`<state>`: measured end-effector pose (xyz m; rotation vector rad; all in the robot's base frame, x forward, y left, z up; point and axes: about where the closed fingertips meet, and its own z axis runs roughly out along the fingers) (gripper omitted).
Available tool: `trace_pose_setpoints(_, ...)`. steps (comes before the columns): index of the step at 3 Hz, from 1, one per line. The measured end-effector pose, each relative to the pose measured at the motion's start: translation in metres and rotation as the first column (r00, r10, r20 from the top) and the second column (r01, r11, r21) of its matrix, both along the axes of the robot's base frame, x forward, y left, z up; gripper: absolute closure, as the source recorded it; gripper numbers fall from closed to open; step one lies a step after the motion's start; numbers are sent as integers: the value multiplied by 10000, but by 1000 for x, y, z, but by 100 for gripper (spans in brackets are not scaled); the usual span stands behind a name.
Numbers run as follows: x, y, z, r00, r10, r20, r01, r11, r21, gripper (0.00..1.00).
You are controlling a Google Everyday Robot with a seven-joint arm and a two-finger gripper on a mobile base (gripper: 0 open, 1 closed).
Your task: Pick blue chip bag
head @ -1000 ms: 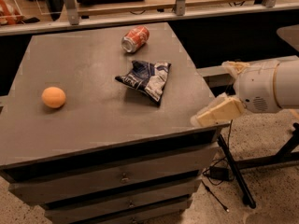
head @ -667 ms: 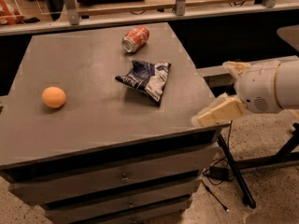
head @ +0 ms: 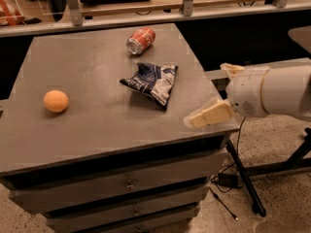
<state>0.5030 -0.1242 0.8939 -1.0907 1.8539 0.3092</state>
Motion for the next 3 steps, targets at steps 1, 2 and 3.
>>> trace_pose_setpoints(1, 11, 15, -14, 9998, 30, -210, -27, 9998, 180, 0)
trace_pose_setpoints(2, 17, 30, -26, 9993, 138, -350, -125, 9993, 351, 0)
trace_pose_setpoints(3, 29, 44, -38, 9991, 342, -248, -327, 9977, 596, 0)
